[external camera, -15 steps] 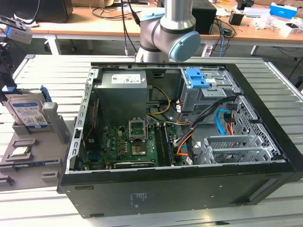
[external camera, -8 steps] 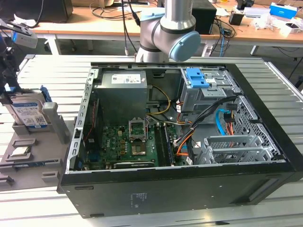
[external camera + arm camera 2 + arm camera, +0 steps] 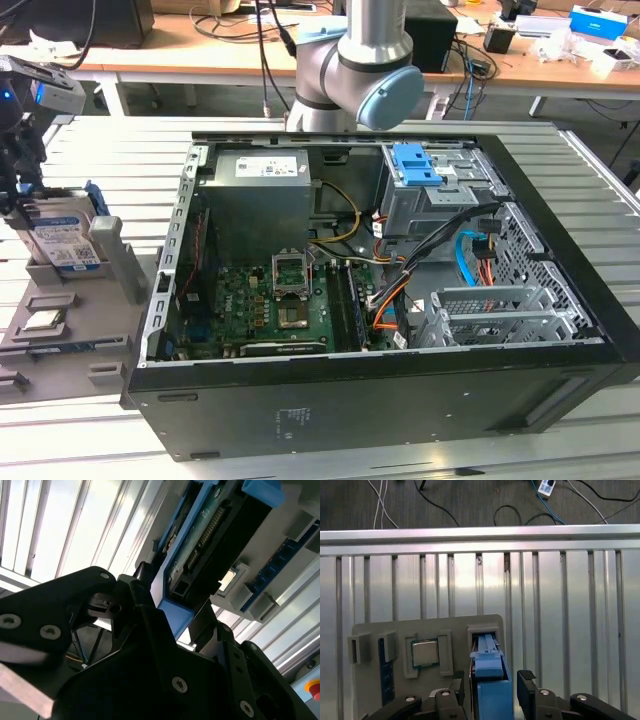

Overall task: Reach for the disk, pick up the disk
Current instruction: 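Pick up the disk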

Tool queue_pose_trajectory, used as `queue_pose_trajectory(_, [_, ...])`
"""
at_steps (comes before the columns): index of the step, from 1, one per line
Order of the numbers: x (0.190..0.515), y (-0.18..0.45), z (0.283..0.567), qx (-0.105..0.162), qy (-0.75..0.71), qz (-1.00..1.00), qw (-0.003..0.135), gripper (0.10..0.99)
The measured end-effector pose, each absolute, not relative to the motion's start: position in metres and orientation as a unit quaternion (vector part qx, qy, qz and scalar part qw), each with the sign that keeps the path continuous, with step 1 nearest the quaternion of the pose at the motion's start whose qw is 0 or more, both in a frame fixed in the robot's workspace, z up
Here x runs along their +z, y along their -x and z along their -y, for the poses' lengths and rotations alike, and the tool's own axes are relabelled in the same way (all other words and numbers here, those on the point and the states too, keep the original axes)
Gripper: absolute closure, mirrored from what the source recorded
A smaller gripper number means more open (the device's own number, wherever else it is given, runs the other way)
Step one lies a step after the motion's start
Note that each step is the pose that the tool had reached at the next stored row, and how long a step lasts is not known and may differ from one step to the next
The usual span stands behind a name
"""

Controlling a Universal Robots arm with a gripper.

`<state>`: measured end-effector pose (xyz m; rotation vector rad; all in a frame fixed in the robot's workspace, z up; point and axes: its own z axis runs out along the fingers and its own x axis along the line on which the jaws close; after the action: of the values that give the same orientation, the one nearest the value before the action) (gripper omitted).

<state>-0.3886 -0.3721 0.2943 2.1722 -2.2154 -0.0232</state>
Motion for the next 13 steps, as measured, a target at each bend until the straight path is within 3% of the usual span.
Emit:
queue_pose_trajectory(5, [0.2929, 0.3882, 0.3722, -0.006, -0.7, 0.714, 0.02, 0.557])
queue_pose_trajectory(7, [0.2929, 0.3882, 0.3722, -0.006, -0.7, 0.714, 0.021, 0.686])
queue_pose_trajectory(9, [0.2929, 0.3882, 0.3722, -0.006, -0.7, 0.714, 0.021, 0.718])
queue_pose_trajectory(13, [0.2929, 0.3882, 0.3722, -0.005, -0.7, 0.714, 0.022, 0.718])
